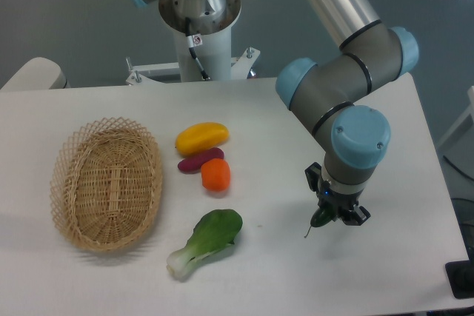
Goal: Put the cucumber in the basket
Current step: 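Grasp the green cucumber beside the bok choy with the gripper, then lift the cucumber and carry it over the wicker basket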
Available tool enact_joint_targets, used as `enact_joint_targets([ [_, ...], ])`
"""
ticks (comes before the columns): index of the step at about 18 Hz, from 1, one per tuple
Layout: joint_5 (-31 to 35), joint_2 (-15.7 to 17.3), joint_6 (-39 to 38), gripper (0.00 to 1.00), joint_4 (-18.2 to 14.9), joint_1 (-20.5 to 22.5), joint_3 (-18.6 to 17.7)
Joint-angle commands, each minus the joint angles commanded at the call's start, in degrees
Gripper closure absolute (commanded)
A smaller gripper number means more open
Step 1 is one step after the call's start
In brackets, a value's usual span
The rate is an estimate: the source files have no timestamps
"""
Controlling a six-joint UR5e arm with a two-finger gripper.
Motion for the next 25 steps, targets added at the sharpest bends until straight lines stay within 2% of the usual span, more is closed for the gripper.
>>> enact_joint_targets([
  [4, -0.09, 0.26, 0.00, 0.67, -0.17, 0.00, 0.00],
  [8, -0.26, 0.35, -0.35, 0.69, -3.86, -0.52, 1.40],
  [11, -0.26, 0.88, -1.75, 0.71, -4.04, -2.02, 0.71],
  [19, -1.40, 4.22, -15.01, 0.72, -4.04, -9.48, -3.60],
  [23, -2.20, 7.81, -18.98, 0.72, -3.52, -13.44, -9.21],
  [25, -2.20, 9.05, -22.13, 0.72, -3.51, -15.72, -10.89],
])
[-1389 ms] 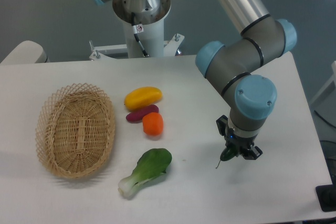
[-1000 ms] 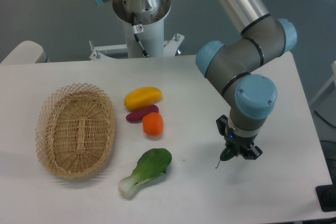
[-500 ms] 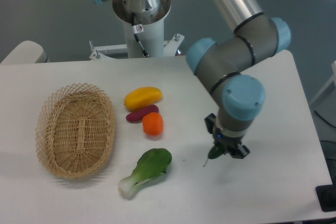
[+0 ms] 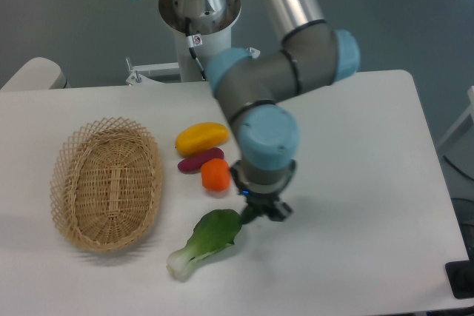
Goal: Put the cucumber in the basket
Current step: 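Lift the cucumber and carry it over the wicker basket, then lower the cucumber into the basket and open the gripper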
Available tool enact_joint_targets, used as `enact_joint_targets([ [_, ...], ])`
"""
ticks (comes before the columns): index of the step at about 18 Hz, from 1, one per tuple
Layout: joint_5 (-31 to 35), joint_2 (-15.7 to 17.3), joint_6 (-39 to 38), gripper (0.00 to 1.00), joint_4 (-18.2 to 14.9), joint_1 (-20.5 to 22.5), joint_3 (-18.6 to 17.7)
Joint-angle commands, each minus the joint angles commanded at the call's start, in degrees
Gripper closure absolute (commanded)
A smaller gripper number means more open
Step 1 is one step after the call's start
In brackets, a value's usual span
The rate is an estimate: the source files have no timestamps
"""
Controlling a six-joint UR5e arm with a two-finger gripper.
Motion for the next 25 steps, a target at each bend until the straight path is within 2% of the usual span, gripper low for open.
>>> enact_joint_targets([
  [6, 0.00, 1.06, -9.50, 0.72, 0.09, -8.26, -2.20],
  [12, 0.00, 1.06, -16.26, 0.72, 0.35, -14.42, -2.99],
  [16, 0.00, 1.06, -20.75, 0.72, 3.77, -17.50, -4.75],
  [20, 0.00, 1.06, -22.16, 0.72, 7.11, -19.78, -8.08],
  [23, 0.09, 0.89, -24.09, 0.71, 8.00, -21.01, -8.36],
  [25, 0.09, 0.53, -24.10, 0.67, 8.09, -21.02, -8.44],
])
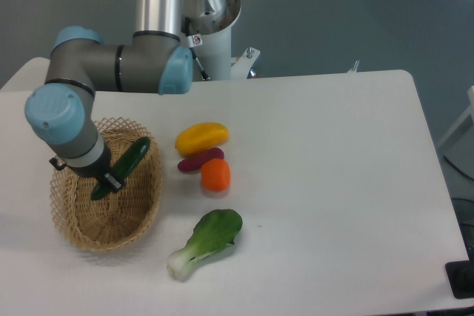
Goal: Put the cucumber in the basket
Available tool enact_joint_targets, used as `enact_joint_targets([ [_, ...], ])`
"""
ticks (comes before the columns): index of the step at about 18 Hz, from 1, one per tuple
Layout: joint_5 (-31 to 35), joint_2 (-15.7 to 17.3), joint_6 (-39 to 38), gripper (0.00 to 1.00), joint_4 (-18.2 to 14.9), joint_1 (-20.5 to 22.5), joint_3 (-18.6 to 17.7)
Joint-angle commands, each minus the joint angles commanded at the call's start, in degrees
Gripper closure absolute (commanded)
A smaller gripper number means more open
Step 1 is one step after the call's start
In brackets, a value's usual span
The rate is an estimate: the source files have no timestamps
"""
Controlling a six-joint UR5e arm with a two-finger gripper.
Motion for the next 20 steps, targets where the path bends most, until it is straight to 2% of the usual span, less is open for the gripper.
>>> enact_joint_targets([
  [3, 0.00, 0.00, 0.26, 0.49, 0.00, 0.00, 0.00],
  [6, 0.00, -0.26, -0.08, 0.00, 0.44, -0.09, 0.09],
  [9, 0.00, -0.27, -2.45, 0.00, 4.03, -0.09, 0.00],
  [15, -0.52, 0.52, -2.46, 0.00, 4.22, 1.05, 0.17],
  [20, 0.26, 1.14, -1.85, 0.00, 4.22, 4.30, 0.18],
])
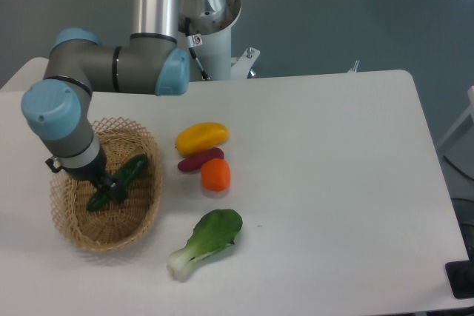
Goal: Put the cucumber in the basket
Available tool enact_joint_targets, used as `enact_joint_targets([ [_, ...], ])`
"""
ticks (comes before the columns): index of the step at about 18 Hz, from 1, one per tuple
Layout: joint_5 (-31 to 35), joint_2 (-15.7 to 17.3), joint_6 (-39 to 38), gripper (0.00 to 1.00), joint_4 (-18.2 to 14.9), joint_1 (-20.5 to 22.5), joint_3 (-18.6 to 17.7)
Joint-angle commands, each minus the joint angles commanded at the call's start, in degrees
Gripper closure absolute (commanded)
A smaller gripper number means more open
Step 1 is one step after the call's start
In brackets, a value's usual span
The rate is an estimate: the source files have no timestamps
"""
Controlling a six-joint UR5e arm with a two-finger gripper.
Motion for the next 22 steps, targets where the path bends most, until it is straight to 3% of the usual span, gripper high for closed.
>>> enact_joint_targets([
  [4, 1.15, 1.75, 1.57, 0.00, -0.79, 5.18, 0.00],
  [9, 0.71, 2.90, 14.39, 0.00, -4.21, 13.62, 0.79],
  [13, 0.45, 2.82, 21.44, 0.00, -4.13, 18.37, 1.58],
  [22, 1.23, -4.91, 34.09, 0.00, -4.22, 26.81, 8.96],
])
